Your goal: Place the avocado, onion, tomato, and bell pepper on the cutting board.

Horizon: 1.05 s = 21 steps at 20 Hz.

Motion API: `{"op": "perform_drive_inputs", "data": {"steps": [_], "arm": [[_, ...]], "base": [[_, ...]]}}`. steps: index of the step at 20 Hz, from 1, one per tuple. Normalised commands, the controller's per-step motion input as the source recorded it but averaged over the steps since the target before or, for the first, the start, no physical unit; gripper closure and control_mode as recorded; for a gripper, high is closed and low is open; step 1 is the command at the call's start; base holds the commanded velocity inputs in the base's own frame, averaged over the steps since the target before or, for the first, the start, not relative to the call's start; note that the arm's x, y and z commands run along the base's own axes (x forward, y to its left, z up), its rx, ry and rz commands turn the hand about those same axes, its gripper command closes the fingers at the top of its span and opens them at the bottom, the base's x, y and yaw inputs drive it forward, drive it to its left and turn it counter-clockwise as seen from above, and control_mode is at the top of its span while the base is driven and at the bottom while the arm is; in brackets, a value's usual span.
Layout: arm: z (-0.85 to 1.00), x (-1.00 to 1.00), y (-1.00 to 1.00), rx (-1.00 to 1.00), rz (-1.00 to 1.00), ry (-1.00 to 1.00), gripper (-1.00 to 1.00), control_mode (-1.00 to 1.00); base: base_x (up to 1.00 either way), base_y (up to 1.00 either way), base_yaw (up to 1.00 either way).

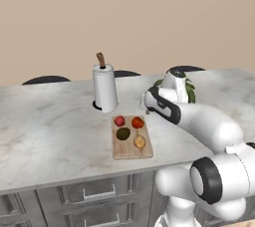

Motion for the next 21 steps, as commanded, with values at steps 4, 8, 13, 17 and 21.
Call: {"op": "perform_drive_inputs", "data": {"steps": [4, 8, 13, 17, 21], "arm": [[0.22, -0.17, -0.55, 0.08, 0.0, -0.14, -1.0, -1.0], [0.22, -0.17, -0.59, 0.11, 0.01, -0.15, -1.0, -1.0], [0.26, -0.12, -0.57, 0.13, 0.03, -0.17, -1.0, -1.0], [0.3, -0.12, -0.49, 0.1, 0.05, -0.18, -1.0, -1.0], [0.3, -0.06, -0.4, 0.07, 0.04, -0.15, -1.0, -1.0]], "base": [[0.0, 0.0, 0.0], [0.0, 0.0, 0.0], [0.0, 0.0, 0.0], [0.0, 0.0, 0.0], [0.0, 0.0, 0.0]]}}
